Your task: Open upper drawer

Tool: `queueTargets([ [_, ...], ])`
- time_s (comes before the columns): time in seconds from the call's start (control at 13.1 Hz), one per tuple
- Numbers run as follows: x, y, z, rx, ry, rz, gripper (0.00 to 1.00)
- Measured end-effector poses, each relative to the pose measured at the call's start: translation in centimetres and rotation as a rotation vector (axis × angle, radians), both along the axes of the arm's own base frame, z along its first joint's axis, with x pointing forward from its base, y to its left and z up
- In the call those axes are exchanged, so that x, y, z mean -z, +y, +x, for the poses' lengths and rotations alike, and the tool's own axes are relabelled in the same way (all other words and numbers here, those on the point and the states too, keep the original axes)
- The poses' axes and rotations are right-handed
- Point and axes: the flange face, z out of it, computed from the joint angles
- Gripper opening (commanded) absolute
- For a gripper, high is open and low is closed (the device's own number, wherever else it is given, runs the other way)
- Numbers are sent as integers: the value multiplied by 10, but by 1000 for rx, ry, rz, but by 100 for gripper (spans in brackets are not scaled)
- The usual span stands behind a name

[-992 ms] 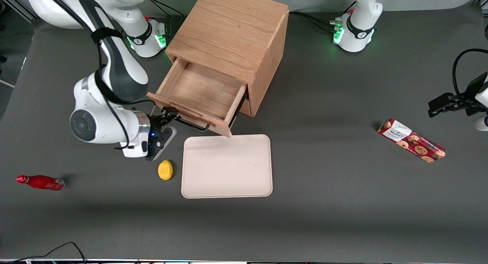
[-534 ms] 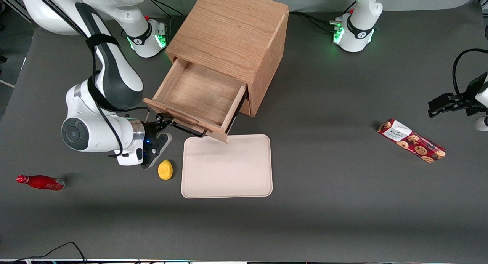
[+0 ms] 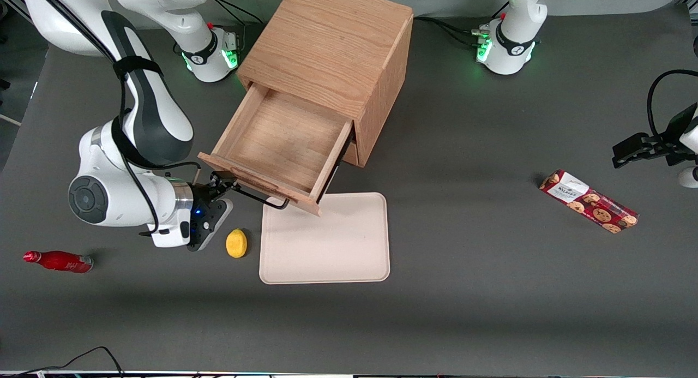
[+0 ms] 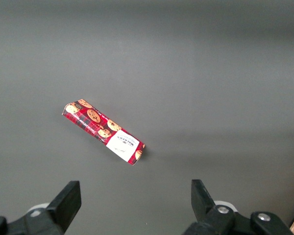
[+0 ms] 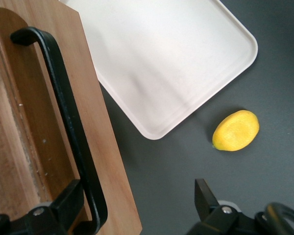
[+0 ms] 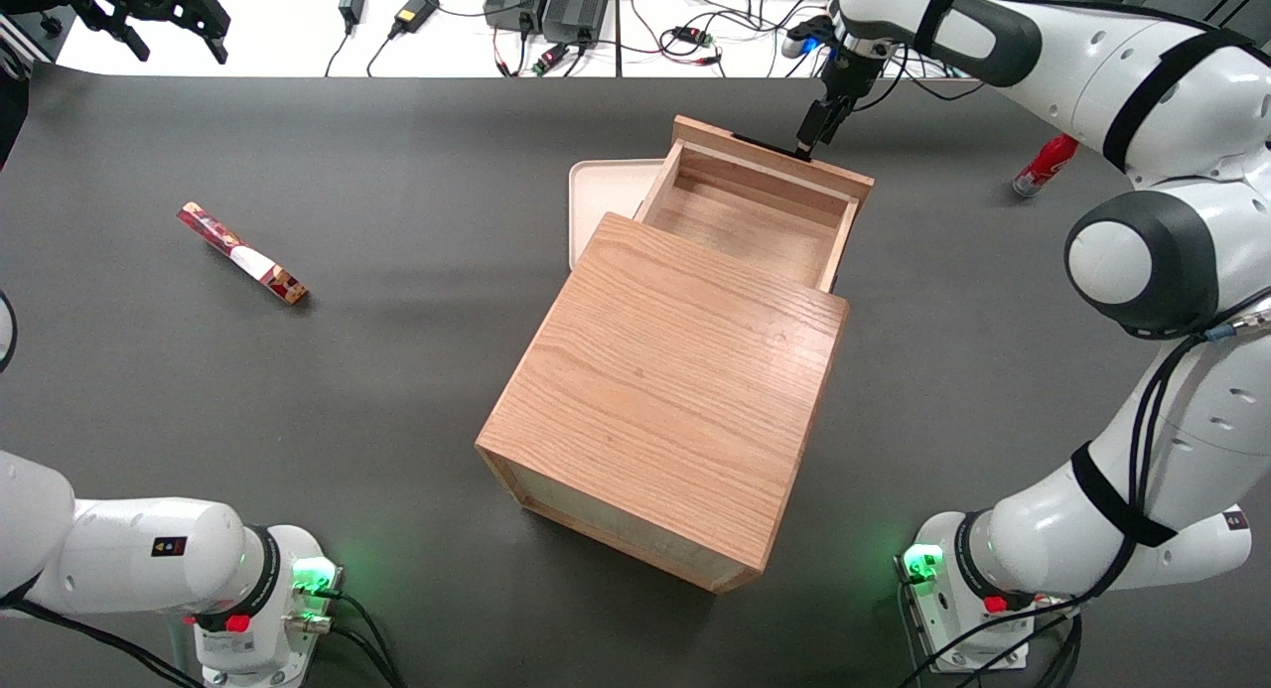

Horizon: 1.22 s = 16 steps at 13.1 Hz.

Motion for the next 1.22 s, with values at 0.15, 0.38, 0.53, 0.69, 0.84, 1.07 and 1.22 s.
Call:
queueTargets([
  [0.15,-4,-3,4,-16,-20,-15,100],
  [0.38,-12,-4,7,-22,-25,-18,100],
  [0.53,-31,-1,7,-34,-23,-17,100],
  [0.69,-60,-1,6,-31,-25,-19,100],
  [0.84,-106,-4,-3,73,-33,-49,100],
  [1.07,-200,-6,-56,380,-19,-159,100],
  [1.22,-243,-13,-103,526,-35,-224,100],
])
